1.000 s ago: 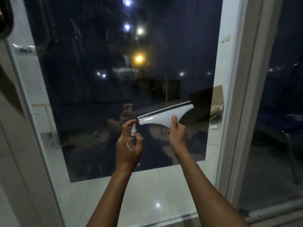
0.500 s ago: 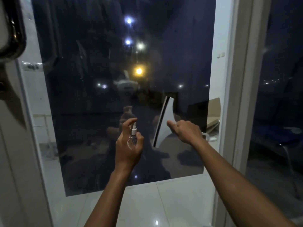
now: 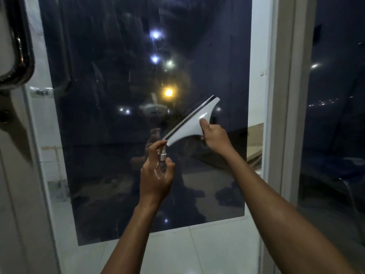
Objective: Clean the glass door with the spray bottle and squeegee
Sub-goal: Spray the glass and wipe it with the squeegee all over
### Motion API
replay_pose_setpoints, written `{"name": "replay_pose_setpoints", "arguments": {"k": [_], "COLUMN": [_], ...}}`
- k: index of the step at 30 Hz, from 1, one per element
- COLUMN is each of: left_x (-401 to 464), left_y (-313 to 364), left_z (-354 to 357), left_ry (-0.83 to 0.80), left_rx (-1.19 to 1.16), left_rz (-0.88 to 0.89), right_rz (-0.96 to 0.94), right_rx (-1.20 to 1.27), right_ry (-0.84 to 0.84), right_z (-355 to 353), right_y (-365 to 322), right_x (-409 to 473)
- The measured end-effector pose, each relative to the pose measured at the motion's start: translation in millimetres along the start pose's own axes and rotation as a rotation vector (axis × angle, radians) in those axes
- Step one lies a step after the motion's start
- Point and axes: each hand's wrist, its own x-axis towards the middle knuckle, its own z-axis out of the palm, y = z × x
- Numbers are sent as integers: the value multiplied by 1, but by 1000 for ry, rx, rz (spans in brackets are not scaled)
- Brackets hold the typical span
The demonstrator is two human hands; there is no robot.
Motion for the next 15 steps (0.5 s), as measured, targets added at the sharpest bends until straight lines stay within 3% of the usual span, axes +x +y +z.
{"name": "replay_pose_setpoints", "arguments": {"k": [6, 15], "left_x": [-3, -18], "left_y": [-4, -10], "left_z": [-3, -1], "left_ry": [1, -12], "left_rx": [20, 24], "left_rz": [8, -17], "right_rz": [272, 631], "right_rx": [265, 424], "right_ry": [41, 81], "right_z": [43, 126], "right_y": [-4, 82], "right_x": [-3, -125]}}
